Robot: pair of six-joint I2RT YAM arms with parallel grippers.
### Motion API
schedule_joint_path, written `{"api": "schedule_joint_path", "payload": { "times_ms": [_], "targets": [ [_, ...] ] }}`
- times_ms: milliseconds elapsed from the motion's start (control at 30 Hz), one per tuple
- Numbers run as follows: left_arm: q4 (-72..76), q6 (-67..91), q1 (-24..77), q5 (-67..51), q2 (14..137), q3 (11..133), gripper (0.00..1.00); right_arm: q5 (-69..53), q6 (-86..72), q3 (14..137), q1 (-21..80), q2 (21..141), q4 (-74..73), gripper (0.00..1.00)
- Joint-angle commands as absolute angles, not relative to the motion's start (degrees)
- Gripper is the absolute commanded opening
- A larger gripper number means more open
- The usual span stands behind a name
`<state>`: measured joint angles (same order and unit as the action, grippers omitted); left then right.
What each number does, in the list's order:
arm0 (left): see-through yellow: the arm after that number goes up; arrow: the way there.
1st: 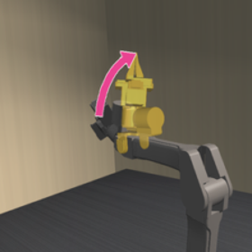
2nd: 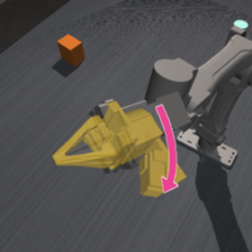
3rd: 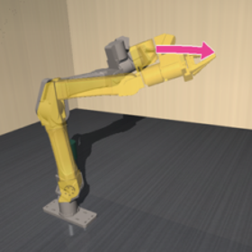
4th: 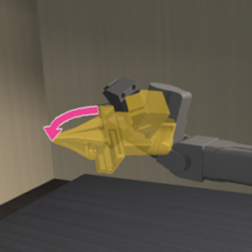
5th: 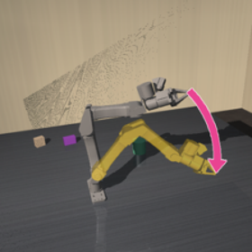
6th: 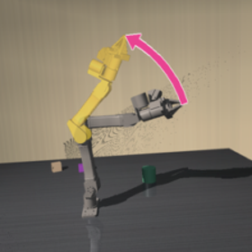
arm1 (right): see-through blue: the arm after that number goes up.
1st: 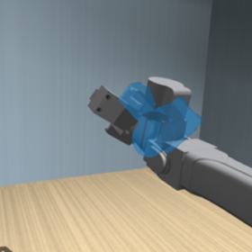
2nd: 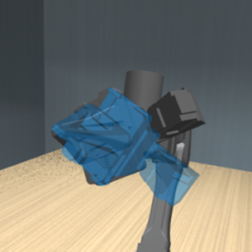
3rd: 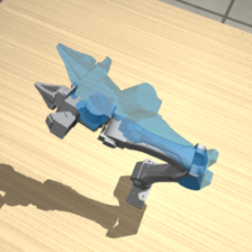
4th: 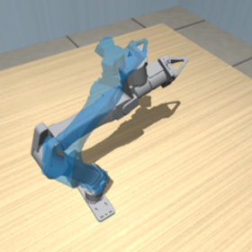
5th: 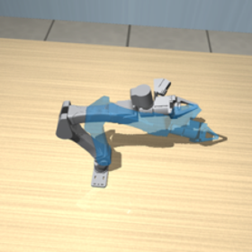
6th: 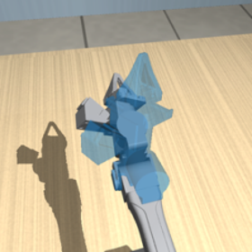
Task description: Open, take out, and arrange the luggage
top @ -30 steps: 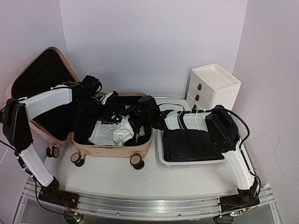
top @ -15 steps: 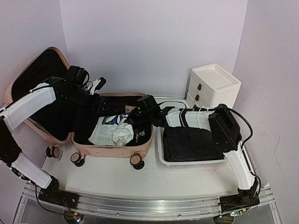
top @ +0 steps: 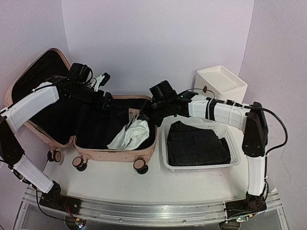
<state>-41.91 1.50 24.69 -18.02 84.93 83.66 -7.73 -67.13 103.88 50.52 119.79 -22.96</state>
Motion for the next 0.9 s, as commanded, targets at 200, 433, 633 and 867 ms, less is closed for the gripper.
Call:
{"api": "schedule_joint_path", "payload": {
  "times_ms": [200,433,633,867],
  "targets": [
    [-38.2,3.3,24.4,-21.7,85.9,87.6,0.83,-9.0,-63.4,87.6,46.5,99.3,-31.1,0.00],
    [-38.0,4.3,24.4,-24.3,87.5,89.7,0.83,-18.4,-58.2,79.5,40.8,90.7,-36.2,0.00],
    [-38.0,5.0,24.5,-25.7,88.0,91.4,0.83,-25.2,-49.9,75.8,33.0,86.1,-41.7,0.00],
    [-38.0,4.8,24.4,-25.1,86.8,90.8,0.83,-32.5,-39.5,71.8,24.9,85.1,-43.6,0.00]
  ]
}}
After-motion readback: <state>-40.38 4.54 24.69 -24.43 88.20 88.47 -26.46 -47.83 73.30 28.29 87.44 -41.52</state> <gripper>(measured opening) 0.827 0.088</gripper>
